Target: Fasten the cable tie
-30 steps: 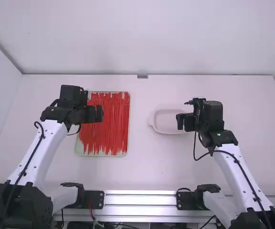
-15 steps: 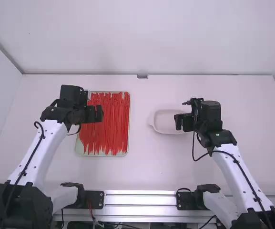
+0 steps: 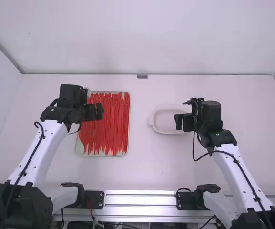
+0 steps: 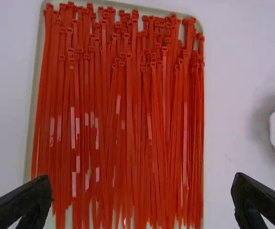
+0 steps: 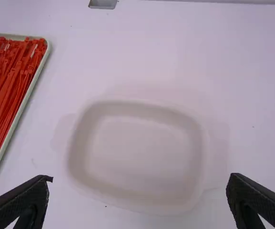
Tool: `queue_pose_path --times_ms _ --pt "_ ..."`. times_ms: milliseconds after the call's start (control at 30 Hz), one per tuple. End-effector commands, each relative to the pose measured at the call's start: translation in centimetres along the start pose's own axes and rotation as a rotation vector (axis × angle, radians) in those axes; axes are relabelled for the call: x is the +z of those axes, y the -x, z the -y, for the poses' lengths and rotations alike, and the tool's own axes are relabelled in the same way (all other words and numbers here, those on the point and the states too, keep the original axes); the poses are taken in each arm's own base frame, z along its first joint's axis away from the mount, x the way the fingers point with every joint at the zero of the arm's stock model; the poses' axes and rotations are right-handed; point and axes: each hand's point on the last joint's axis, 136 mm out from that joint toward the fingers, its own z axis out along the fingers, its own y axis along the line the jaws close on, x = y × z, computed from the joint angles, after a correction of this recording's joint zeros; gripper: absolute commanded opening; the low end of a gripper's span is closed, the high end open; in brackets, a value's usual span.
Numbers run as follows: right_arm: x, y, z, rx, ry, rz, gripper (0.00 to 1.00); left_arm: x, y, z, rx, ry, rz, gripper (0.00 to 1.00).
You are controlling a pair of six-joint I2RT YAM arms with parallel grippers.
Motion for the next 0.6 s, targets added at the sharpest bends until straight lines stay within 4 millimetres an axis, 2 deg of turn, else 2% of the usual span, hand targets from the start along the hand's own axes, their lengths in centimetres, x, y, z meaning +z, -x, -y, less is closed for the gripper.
queue_pose_path --times_ms 0,367,567 --pt "-0.45 1.75 -0.31 -0.012 0.007 0.038 0.99 -0.39 0.93 0.77 0.005 -0.021 0.020 0.99" --pt "-0.51 2.02 0.18 0.000 -0.004 0.049 0.99 -0.39 1.10 0.79 0.007 -0.022 0.027 0.99" --pt "-0.45 2.03 -0.44 -0.011 0.010 0.049 0.99 -0.40 1.22 0.82 0.009 -0.023 0.032 0.99"
